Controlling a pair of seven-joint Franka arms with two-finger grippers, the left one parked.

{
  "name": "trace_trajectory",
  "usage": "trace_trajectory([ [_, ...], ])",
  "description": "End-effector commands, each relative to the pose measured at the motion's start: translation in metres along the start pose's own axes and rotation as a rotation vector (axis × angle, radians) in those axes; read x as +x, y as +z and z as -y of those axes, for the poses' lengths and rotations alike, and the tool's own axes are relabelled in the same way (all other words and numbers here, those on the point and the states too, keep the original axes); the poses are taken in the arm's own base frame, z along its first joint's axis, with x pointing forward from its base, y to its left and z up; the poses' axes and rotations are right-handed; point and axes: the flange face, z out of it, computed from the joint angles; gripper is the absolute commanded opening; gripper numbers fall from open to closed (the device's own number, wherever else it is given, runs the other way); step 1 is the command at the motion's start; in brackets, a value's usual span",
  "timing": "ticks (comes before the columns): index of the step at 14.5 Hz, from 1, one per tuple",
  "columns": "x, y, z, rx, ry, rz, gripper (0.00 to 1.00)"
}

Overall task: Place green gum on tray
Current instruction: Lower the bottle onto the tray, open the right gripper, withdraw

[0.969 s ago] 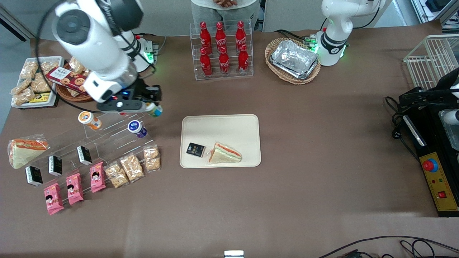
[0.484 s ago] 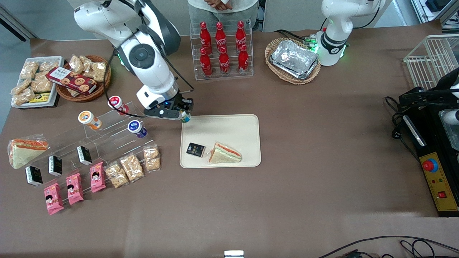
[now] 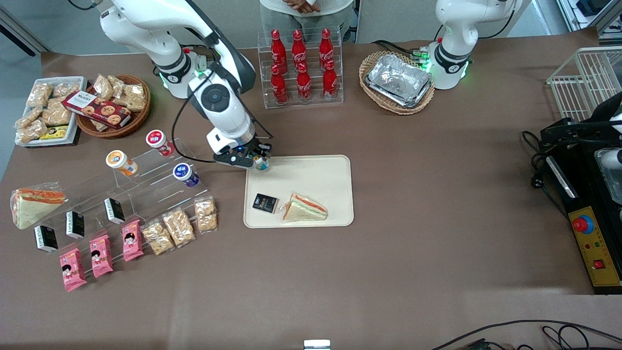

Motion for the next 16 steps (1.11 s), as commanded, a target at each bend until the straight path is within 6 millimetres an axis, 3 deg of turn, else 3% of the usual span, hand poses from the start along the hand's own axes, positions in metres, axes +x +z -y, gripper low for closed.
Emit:
trace_trajectory([
  [1,0.002,0.036,0.006,0.030,0.041,0.009,0.51],
  [5,0.004,0.049,0.004,0.025,0.032,0.004,0.51],
  [6,0.005,0.049,0.004,0.023,0.027,0.000,0.56],
  [7,0.006,0.049,0.003,0.022,0.031,0.000,0.98],
  [14,0.011,0.045,0.004,0.023,0.045,-0.001,1.00],
  [16,0.015,0.025,0.006,0.011,0.036,-0.003,1.00],
])
